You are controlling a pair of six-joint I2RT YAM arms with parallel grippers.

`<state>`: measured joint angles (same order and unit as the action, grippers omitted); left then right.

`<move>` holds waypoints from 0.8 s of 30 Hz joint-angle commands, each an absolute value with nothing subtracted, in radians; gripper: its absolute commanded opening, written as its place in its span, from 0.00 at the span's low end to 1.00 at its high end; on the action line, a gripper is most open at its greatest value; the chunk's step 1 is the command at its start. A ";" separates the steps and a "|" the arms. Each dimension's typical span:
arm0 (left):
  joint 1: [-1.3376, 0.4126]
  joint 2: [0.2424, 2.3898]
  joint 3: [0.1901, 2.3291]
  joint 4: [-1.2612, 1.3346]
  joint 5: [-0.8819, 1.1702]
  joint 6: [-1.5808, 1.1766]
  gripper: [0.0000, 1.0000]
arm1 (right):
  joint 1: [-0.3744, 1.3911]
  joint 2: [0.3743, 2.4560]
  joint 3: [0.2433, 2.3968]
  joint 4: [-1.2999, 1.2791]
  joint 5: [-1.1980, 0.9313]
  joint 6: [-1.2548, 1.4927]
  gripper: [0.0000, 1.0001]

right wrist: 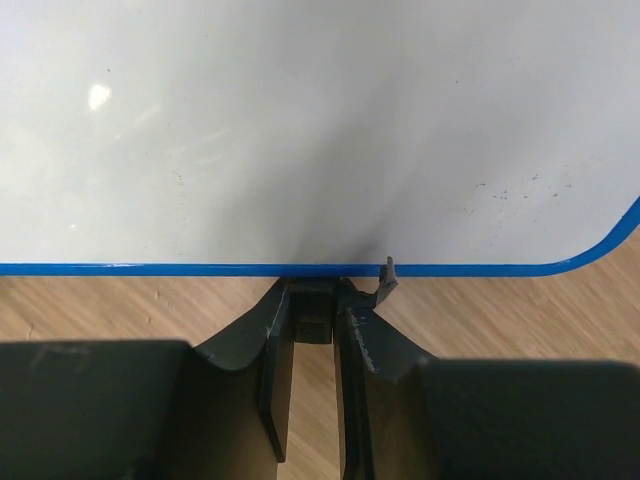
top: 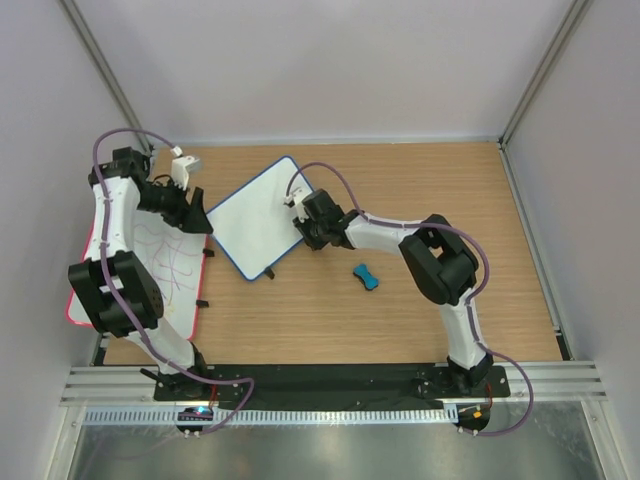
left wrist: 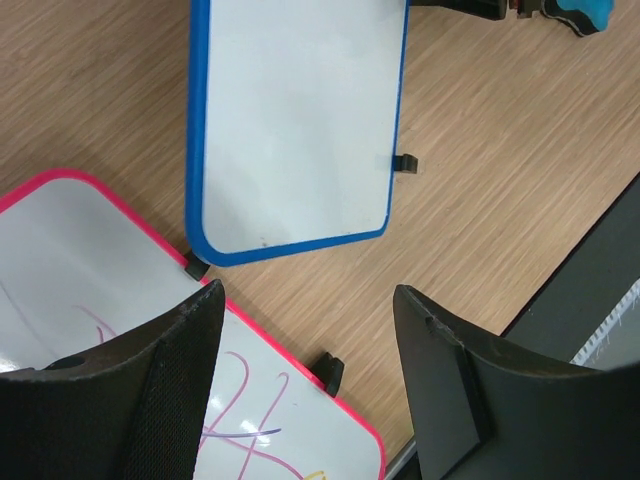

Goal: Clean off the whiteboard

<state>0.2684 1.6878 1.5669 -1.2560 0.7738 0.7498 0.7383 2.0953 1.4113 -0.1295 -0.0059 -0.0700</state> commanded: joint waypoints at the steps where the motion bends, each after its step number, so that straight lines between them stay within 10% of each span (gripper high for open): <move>1: 0.265 1.649 1.569 -1.224 0.770 0.695 0.68 | 0.741 2.151 1.482 -0.112 0.100 -0.003 0.01; 24: 0.265 1.615 1.522 -1.229 0.773 0.655 0.69 | 0.738 2.519 2.091 -0.330 0.322 0.107 0.01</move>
